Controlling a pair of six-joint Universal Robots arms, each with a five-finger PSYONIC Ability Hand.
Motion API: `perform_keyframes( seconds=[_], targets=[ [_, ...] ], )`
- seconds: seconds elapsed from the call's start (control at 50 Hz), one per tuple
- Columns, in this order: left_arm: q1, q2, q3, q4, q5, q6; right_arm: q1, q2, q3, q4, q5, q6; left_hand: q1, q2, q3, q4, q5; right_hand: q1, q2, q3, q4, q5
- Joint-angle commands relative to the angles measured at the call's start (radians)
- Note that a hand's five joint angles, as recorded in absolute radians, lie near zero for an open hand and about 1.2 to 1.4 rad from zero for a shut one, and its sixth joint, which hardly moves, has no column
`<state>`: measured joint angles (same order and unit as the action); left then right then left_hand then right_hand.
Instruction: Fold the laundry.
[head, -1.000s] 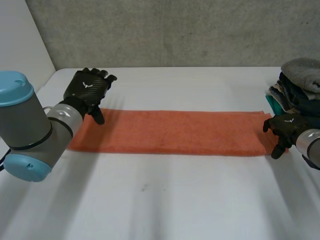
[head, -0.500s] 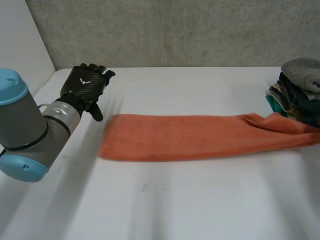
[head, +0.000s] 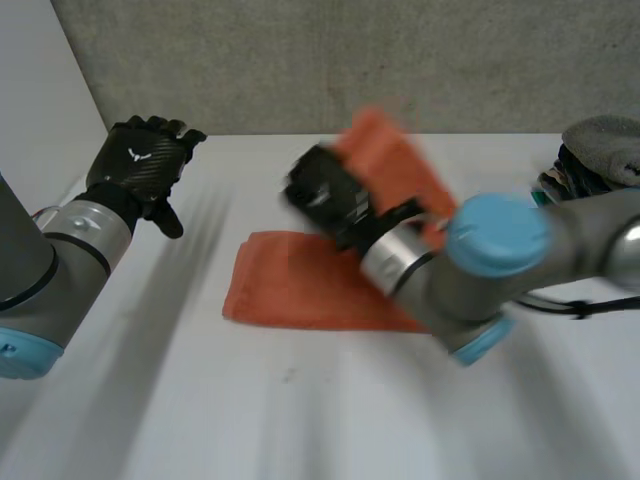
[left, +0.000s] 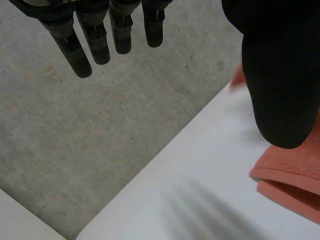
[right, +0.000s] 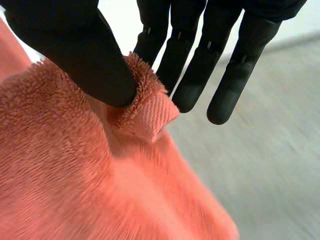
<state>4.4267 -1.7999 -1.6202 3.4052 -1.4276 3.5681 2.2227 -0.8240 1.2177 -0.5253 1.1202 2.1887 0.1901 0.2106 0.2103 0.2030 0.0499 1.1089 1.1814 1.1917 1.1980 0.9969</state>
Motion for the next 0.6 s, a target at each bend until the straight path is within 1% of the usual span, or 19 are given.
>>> perform_keyframes(
  seconds=[0.02, 0.06, 0.08, 0.1, 0.12, 0.14, 0.16, 0.18, 0.24, 0.26, 0.28, 0.32, 0.4, 0.42, 0.5, 0.52, 0.56, 0.58, 0.6],
  targets=[
    [-0.004, -0.004, -0.026, 0.003, 0.001, 0.001, 0.112, 0.193, -0.104, 0.053, -0.03, -0.003, -0.016, -0.036, -0.036, -0.028, -0.05, 0.287, 0.215, 0.205, 0.198, 0.225],
    [-0.006, -0.006, -0.023, 0.003, 0.001, 0.0, 0.117, 0.192, -0.104, 0.057, -0.017, 0.002, -0.016, -0.036, -0.036, -0.028, -0.05, 0.287, 0.215, 0.205, 0.198, 0.225],
    [-0.007, -0.006, -0.021, 0.003, 0.002, 0.0, 0.12, 0.189, -0.104, 0.057, -0.008, 0.003, -0.016, -0.036, -0.036, -0.028, -0.05, 0.213, 0.14, 0.13, 0.124, 0.15],
    [-0.009, -0.007, -0.02, 0.003, 0.001, 0.0, 0.124, 0.169, -0.098, 0.059, 0.016, 0.011, -0.016, -0.036, -0.036, -0.028, -0.05, -0.375, -0.448, -0.458, -0.464, -0.438],
    [-0.01, -0.007, -0.015, 0.003, 0.002, 0.0, 0.124, 0.154, -0.093, 0.06, 0.039, 0.02, -0.016, -0.036, -0.036, -0.028, -0.05, -0.73, -0.802, -0.813, -0.819, -0.792],
    [-0.012, -0.007, -0.009, 0.005, 0.003, 0.0, 0.121, 0.131, -0.087, 0.062, 0.073, 0.032, -0.016, -0.036, -0.036, -0.028, -0.05, -0.934, -1.007, -1.017, -1.023, -0.997],
    [-0.012, -0.01, -0.006, 0.008, 0.003, 0.001, 0.117, 0.106, -0.078, 0.064, 0.116, 0.051, -0.016, -0.036, -0.036, -0.028, -0.05, -0.934, -1.007, -1.017, -1.023, -0.997],
    [-0.015, -0.013, -0.001, 0.011, 0.003, 0.0, 0.114, 0.048, -0.051, 0.07, 0.195, 0.096, -0.016, -0.036, -0.036, -0.028, -0.05, -0.934, -1.007, -1.017, -1.023, -0.997],
    [-0.029, -0.021, 0.02, 0.022, 0.001, 0.001, 0.1, -0.023, -0.005, 0.1, 0.315, 0.186, -0.016, -0.036, -0.036, -0.028, -0.05, -0.934, -1.007, -1.017, -1.023, -0.997],
    [-0.036, -0.024, 0.025, 0.023, 0.001, 0.001, 0.08, -0.061, 0.025, 0.134, 0.376, 0.242, -0.016, -0.036, -0.036, -0.028, -0.05, -0.934, -1.007, -1.017, -1.023, -0.997],
    [-0.044, -0.03, 0.031, 0.026, 0.001, 0.001, 0.068, -0.079, 0.04, 0.155, 0.398, 0.264, -0.016, -0.036, -0.036, -0.028, -0.05, -0.934, -1.007, -1.017, -1.023, -0.997],
    [-0.073, -0.049, 0.048, 0.029, 0.001, 0.0, 0.043, -0.104, 0.072, 0.207, 0.42, 0.31, -0.016, -0.036, -0.036, -0.028, -0.05, -0.934, -1.007, -1.017, -1.023, -0.997],
    [-0.107, -0.067, 0.06, 0.031, -0.001, 0.0, -0.024, -0.13, 0.132, 0.361, 0.429, 0.399, -0.016, -0.036, -0.036, -0.028, -0.05, -0.934, -1.007, -1.017, -1.023, -0.997],
    [-0.11, -0.072, 0.062, 0.031, -0.001, 0.0, -0.065, -0.129, 0.16, 0.413, 0.434, 0.416, -0.016, -0.036, -0.036, -0.028, -0.05, -0.934, -1.007, -1.017, -1.023, -0.997],
    [-0.127, -0.093, 0.062, 0.031, -0.001, 0.0, -0.144, -0.116, 0.226, 0.456, 0.434, 0.421, -0.016, -0.036, -0.036, -0.028, -0.05, -0.934, -1.007, -1.017, -1.023, -0.997],
    [-0.13, -0.096, 0.062, 0.031, -0.001, 0.0, -0.156, -0.113, 0.236, 0.452, 0.438, 0.419, -0.016, -0.036, -0.036, -0.028, -0.05, -0.849, -0.922, -0.932, -0.938, -0.912],
    [-0.138, -0.105, 0.062, 0.031, -0.002, 0.001, -0.185, -0.11, 0.252, 0.432, 0.449, 0.419, -0.016, -0.036, -0.036, -0.028, -0.05, -0.427, -0.5, -0.51, -0.516, -0.49],
    [-0.139, -0.107, 0.062, 0.031, -0.002, 0.001, -0.216, -0.116, 0.27, 0.388, 0.467, 0.418, -0.016, -0.036, -0.036, -0.028, -0.05, 0.185, 0.113, 0.102, 0.096, 0.123],
    [-0.141, -0.107, 0.062, 0.031, -0.001, 0.001, -0.225, -0.118, 0.276, 0.363, 0.477, 0.418, -0.016, -0.036, -0.036, -0.028, -0.05, 0.286, 0.214, 0.203, 0.197, 0.224]
  ],
)
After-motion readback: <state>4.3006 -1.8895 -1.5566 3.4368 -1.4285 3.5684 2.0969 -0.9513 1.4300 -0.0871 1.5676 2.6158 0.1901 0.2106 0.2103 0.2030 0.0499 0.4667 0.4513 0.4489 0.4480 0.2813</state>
